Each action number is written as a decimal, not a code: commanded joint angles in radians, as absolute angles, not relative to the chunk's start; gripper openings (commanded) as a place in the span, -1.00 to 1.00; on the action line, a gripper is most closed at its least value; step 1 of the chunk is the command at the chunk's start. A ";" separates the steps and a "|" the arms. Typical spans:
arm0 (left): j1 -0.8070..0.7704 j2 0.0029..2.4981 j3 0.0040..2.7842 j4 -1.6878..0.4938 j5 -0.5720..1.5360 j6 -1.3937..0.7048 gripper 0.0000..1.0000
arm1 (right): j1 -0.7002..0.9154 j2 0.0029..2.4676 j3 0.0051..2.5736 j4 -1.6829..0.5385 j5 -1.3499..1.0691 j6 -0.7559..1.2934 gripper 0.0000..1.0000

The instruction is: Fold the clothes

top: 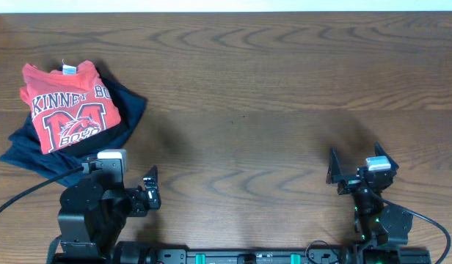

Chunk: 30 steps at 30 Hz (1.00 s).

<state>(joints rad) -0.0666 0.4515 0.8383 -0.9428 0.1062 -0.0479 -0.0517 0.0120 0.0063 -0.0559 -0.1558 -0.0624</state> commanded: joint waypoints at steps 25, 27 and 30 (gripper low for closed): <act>-0.064 0.001 0.007 0.051 0.088 0.061 0.96 | -0.036 0.007 0.006 -0.062 -0.146 -0.053 0.99; -0.064 0.001 0.004 0.065 0.078 0.068 0.96 | -0.036 0.007 0.006 -0.062 -0.147 -0.053 0.98; -0.064 0.001 0.004 0.048 0.078 0.071 0.96 | -0.036 0.007 0.006 -0.062 -0.147 -0.053 0.99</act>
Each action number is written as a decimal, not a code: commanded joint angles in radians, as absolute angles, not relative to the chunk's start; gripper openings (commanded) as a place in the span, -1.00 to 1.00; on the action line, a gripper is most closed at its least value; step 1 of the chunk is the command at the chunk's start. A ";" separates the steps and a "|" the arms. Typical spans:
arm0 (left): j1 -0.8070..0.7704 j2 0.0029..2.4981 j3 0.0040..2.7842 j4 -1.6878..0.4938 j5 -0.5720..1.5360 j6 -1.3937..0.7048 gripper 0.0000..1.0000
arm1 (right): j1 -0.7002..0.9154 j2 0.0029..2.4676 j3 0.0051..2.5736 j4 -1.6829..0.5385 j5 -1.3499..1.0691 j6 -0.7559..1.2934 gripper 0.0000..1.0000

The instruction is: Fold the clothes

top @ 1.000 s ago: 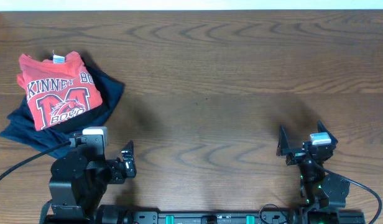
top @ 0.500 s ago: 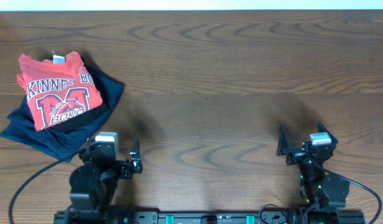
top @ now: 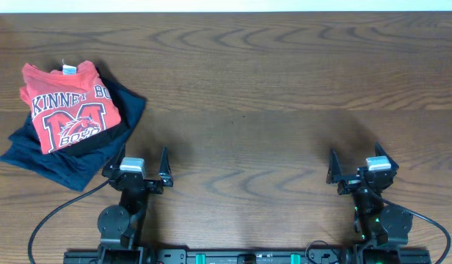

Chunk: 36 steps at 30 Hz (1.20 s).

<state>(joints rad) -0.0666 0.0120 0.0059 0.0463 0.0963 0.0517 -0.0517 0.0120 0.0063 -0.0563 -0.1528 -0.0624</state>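
Observation:
A folded red T-shirt (top: 68,106) with white lettering lies on top of a folded dark navy garment (top: 61,154) at the table's left side. My left gripper (top: 138,165) stands open near the front edge, just right of the navy garment's corner and holding nothing. My right gripper (top: 356,165) stands open at the front right, far from the clothes, with nothing between its fingers.
The wooden table (top: 270,95) stretches across the whole view. A black cable (top: 46,220) runs from the left arm's base along the front left. Both arm bases sit at the front edge.
The left arm has turned and shifted right: its gripper, which pointed sideways at the front left, now faces up the table with both fingers spread. The right arm and the clothes are unchanged.

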 commanded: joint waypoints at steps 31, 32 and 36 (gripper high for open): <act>-0.064 0.006 0.004 -0.063 0.100 0.070 0.96 | -0.036 0.007 0.006 -0.062 -0.147 -0.053 0.99; -0.064 0.006 0.004 -0.063 0.100 0.070 0.96 | -0.036 0.007 0.006 -0.062 -0.146 -0.053 0.99; -0.064 0.006 0.004 -0.062 0.100 0.071 0.96 | -0.036 0.007 0.006 -0.062 -0.147 -0.053 0.99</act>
